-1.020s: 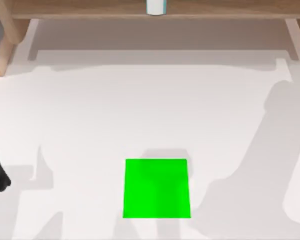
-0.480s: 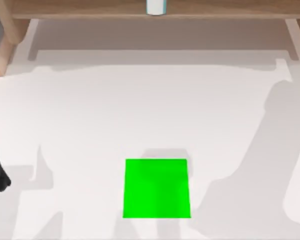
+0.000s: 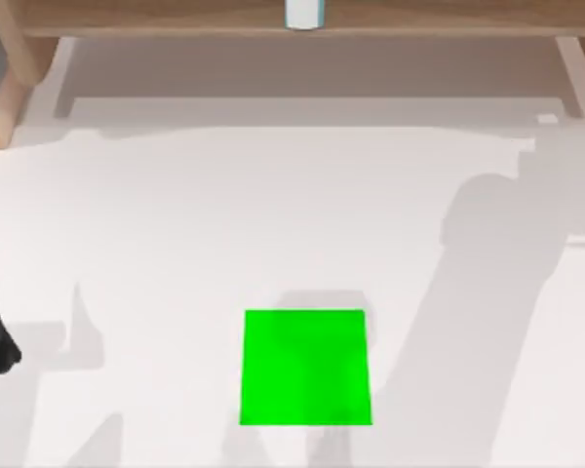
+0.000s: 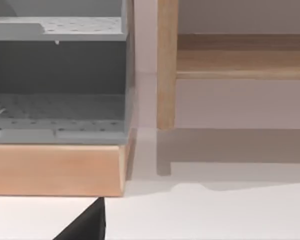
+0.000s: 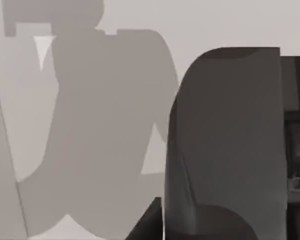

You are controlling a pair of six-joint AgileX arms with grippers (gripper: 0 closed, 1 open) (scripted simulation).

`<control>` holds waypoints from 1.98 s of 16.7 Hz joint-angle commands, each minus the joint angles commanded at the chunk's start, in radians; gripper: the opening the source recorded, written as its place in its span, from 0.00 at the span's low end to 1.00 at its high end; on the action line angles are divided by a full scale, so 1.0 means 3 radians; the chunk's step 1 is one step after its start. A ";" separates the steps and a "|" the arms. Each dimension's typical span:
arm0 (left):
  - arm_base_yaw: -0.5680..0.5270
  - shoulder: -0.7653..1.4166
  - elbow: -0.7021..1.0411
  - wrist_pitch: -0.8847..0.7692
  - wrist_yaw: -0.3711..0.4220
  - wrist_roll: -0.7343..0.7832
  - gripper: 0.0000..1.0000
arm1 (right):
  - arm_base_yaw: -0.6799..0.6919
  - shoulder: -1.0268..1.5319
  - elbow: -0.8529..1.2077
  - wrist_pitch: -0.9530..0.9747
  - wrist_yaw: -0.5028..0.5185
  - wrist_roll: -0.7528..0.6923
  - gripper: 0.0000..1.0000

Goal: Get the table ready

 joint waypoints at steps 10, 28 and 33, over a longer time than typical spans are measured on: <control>0.0000 0.0000 0.0000 0.0000 0.0000 0.0000 1.00 | 0.1269 -0.1656 -0.0521 -0.0112 0.0412 0.2155 0.00; 0.0000 0.0000 0.0000 0.0000 0.0000 0.0000 1.00 | 0.4197 -0.1045 -0.2366 0.1069 0.0320 0.3810 0.00; 0.0000 0.0000 0.0000 0.0000 0.0000 0.0000 1.00 | 0.4249 -0.0975 -0.2447 0.1078 0.0365 0.3858 0.00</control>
